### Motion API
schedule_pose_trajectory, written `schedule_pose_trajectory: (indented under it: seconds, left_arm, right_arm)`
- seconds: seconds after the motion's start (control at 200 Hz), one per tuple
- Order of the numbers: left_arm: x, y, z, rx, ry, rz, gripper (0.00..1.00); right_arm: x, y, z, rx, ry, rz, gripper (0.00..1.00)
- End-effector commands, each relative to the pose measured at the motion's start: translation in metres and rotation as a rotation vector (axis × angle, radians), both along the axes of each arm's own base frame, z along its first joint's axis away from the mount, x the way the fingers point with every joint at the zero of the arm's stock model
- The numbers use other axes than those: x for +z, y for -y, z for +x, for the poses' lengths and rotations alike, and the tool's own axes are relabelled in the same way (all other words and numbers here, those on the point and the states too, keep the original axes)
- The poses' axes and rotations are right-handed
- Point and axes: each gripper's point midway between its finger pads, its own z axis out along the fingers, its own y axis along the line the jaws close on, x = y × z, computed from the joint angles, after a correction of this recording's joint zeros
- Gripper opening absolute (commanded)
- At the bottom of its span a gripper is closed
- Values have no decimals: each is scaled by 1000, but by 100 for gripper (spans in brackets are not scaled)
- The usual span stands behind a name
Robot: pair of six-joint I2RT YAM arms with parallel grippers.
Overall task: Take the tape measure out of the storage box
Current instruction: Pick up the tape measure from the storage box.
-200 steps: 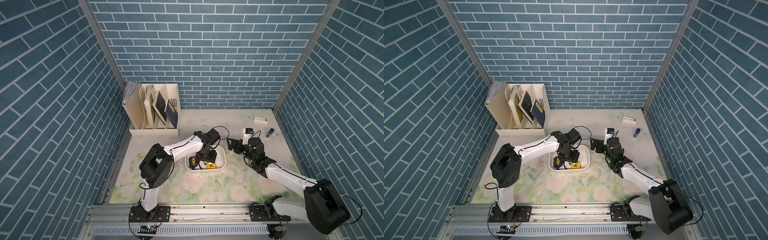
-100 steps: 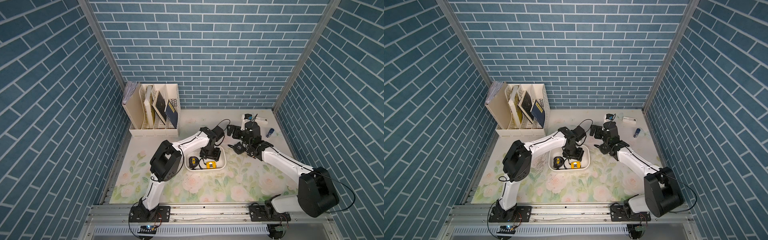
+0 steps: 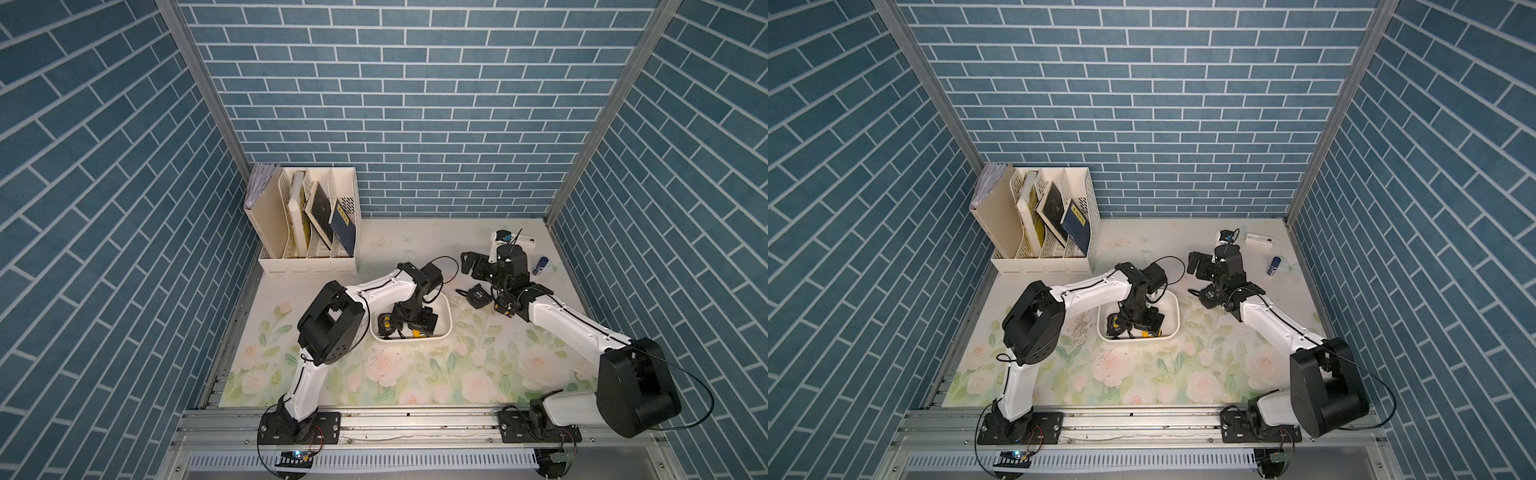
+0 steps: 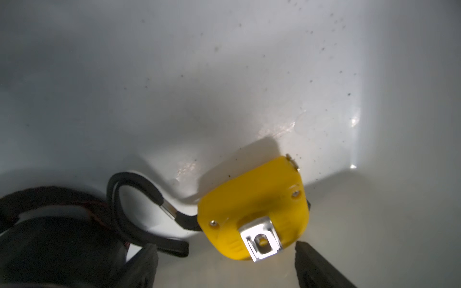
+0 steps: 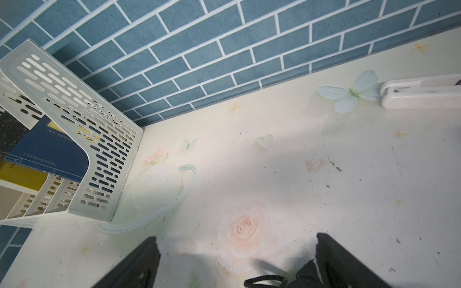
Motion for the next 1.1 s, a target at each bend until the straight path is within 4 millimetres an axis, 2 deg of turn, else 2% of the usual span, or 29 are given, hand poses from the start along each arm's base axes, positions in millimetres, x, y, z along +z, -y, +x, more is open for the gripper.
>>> schedule_pose_trajectory:
  seconds: [0.0,0.17,0.69,0.945,1.095]
  left_arm:
    - [14,12,7,-9,22,-52,91]
    - [11,27,20,14,43,-74,91]
    - [-24,9,12,43,52,73,88]
    - [-37,-1,9,51,49,119,75]
    - [-37,2,13,57,65,107,57]
  right_arm:
    - [15,-2,-3,16,19,11,100]
    - [20,-1,-4,24,37,-6,100]
    - [24,11,-22,14,100,3,100]
    - [25,16,-26,4,109,-11,100]
    - [26,17,-25,3,112,-15,100]
